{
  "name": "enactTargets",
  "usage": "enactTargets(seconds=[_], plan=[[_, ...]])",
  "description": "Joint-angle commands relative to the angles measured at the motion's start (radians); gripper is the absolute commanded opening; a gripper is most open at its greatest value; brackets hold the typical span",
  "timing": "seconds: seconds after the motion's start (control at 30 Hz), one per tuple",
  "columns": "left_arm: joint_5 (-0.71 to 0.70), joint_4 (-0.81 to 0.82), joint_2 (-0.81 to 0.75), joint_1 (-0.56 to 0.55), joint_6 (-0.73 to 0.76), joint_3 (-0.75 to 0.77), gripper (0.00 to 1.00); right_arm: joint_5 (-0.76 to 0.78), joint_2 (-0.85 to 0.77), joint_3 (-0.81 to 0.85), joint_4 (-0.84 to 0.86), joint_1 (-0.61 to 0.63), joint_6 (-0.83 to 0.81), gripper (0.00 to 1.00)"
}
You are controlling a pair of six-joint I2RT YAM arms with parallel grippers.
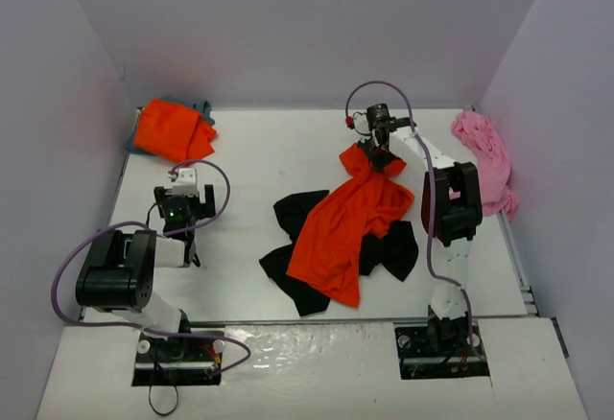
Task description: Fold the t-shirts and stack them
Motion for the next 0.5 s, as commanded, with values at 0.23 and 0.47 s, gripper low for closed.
enactTargets(seconds=[0.23,0.47], plan=[[-0.004,0.051,-0.024,-0.001,0.009,0.034,0.97,-0.121,-0.029,-0.061,-0.078,0.004,-0.068,0.0],[-0.005,0.051,-0.024,-0.001,0.009,0.034,0.97,0.108,-0.109,0.02,0.017,-0.008,-0.025,0.0]])
